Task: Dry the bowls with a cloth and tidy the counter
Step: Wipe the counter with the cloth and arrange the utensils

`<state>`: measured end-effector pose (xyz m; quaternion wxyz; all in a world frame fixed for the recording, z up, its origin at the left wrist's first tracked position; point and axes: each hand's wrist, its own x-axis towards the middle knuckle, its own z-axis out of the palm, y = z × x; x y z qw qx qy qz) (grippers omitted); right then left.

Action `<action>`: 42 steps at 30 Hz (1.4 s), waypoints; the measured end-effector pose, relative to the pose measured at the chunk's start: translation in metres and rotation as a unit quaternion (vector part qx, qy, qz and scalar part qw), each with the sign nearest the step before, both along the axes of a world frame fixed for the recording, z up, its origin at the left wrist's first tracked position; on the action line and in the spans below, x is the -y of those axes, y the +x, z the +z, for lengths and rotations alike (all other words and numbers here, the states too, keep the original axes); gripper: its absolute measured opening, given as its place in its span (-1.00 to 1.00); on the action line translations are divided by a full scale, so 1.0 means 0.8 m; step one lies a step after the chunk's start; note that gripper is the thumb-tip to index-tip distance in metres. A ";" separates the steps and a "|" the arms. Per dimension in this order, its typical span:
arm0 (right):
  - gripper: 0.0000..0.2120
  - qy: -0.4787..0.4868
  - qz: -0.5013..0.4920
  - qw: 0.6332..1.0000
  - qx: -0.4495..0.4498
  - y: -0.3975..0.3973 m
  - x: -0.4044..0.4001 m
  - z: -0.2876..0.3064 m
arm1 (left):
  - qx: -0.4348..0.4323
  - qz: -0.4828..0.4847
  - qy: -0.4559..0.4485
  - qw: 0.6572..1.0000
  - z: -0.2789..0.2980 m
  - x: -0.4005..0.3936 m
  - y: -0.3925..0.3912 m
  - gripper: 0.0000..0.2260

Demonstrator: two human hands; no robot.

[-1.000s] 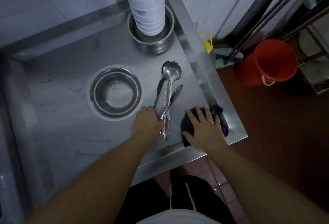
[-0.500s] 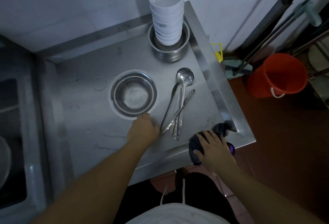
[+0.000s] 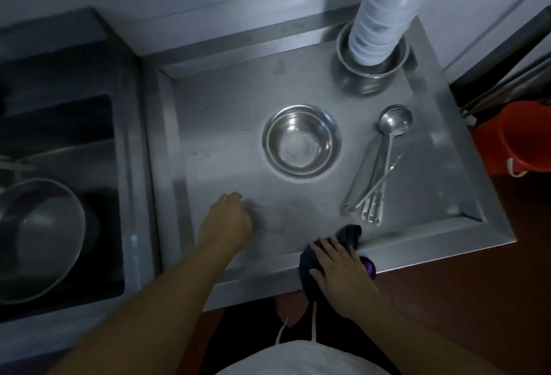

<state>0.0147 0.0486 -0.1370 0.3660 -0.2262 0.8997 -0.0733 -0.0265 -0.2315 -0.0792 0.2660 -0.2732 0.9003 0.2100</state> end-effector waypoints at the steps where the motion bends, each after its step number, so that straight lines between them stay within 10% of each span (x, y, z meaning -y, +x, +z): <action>1: -0.39 0.000 0.003 1.000 0.002 0.010 0.023 -0.001 | -0.008 -0.012 0.001 1.000 0.000 0.014 0.006 -0.60; 18: -0.37 -0.015 -0.102 0.974 -0.201 -0.128 0.218 -0.078 | -0.135 -0.028 0.023 0.990 -0.010 0.149 0.045 -0.63; 26: -0.42 -0.134 0.261 0.938 -0.187 -0.037 0.147 -0.083 | -0.135 -0.034 0.002 0.990 -0.007 0.165 0.028 -0.61; 31: -0.41 -0.063 0.027 0.972 -0.225 -0.009 0.143 -0.076 | -0.137 -0.090 -0.032 0.986 -0.012 0.167 0.029 -0.62; 37: -0.42 -0.169 0.257 0.932 -0.194 -0.006 0.255 -0.092 | -0.161 -0.077 -0.058 0.982 -0.022 0.178 0.043 -0.64; 42: -0.42 -0.176 0.238 0.929 -0.221 -0.108 0.343 -0.097 | -0.176 -0.048 -0.069 0.981 -0.023 0.202 0.051 -0.67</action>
